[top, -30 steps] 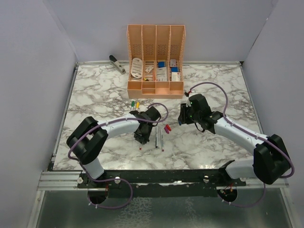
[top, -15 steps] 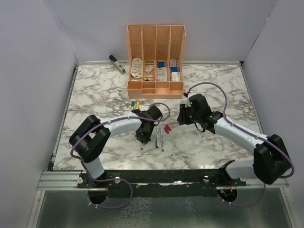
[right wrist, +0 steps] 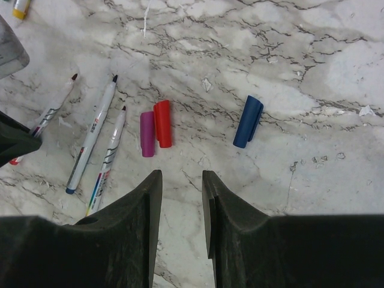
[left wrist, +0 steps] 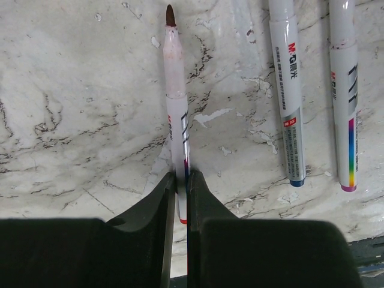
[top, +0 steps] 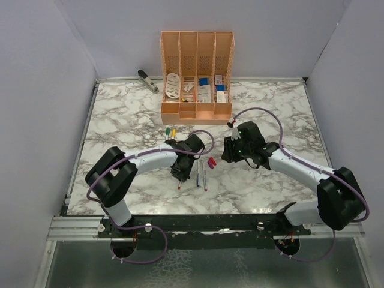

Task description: Insert the pens into the pen caps

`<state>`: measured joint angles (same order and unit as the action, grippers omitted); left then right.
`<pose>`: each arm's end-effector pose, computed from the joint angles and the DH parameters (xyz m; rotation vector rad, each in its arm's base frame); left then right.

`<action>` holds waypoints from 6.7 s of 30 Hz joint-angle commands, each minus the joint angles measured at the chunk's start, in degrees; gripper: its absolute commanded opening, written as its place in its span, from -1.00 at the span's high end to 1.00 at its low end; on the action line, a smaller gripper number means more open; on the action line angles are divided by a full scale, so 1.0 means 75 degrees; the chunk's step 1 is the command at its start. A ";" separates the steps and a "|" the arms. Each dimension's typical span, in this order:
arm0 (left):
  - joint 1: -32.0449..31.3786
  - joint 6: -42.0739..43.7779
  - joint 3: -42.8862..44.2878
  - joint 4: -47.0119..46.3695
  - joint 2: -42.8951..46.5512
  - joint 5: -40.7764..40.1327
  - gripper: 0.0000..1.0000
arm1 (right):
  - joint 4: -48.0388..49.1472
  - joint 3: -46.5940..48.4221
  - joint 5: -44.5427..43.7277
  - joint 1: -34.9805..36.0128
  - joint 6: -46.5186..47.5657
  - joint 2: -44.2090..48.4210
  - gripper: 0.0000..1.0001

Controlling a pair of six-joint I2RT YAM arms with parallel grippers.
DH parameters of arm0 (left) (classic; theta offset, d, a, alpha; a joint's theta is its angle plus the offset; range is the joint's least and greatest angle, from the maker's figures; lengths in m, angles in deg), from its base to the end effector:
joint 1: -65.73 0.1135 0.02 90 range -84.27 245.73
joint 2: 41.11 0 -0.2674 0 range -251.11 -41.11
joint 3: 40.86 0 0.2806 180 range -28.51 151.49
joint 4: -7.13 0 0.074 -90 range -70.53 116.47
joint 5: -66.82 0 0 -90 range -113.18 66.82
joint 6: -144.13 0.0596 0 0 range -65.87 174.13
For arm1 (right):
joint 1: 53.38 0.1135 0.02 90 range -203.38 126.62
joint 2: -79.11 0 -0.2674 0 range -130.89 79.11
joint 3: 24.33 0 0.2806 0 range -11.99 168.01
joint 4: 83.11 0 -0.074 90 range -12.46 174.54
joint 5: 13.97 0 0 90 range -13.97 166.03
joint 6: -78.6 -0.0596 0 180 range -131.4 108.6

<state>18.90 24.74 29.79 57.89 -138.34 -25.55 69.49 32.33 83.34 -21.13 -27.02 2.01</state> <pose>0.2302 -0.2418 0.1229 0.4388 2.9055 -0.1534 0.2603 0.1732 0.1775 -0.4169 2.4322 0.5298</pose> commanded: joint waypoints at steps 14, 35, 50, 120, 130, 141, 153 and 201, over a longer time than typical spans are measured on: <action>0.0074 0.0554 -0.0651 -0.1406 0.2401 -0.1435 1.00 | 0.0662 0.0443 0.0600 0.0189 0.0201 -0.1171 0.46; 0.0079 0.0993 -0.0986 -0.2696 0.3334 -0.1128 1.00 | 0.0765 0.1328 0.0470 0.0468 0.0385 -0.2533 0.39; 0.0080 0.0950 -0.1027 -0.2706 0.3241 -0.1104 1.00 | 0.0765 0.1448 0.0134 0.0582 0.0351 -0.2958 0.35; 0.0245 0.1356 -0.1795 -0.4178 0.3642 -0.0390 1.00 | -0.1116 0.3037 -0.2634 0.1466 -0.0139 -0.3214 0.98; 0.0263 0.1599 -0.2481 -0.5834 0.4275 0.1037 1.00 | 0.0837 0.3183 -0.2833 0.1317 -0.0038 -0.1656 0.98; 0.0470 0.1235 -0.3437 -0.8430 0.4874 0.2275 1.00 | 0.4006 0.1363 -0.2255 0.0786 -0.0365 0.0821 0.98; 0.0912 0.0532 -0.3182 -1.0106 0.4121 0.3794 1.00 | 0.7150 -0.0045 0.0840 -0.0093 -0.1892 0.1604 0.98; 0.1134 0.0464 -0.2743 -1.0120 0.3744 0.4578 1.00 | 0.7388 0.0178 0.1994 -0.0111 -0.1844 0.1245 0.97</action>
<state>27.12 26.84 7.76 -15.70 -111.20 7.21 124.62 32.94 97.79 -21.63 -42.01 11.54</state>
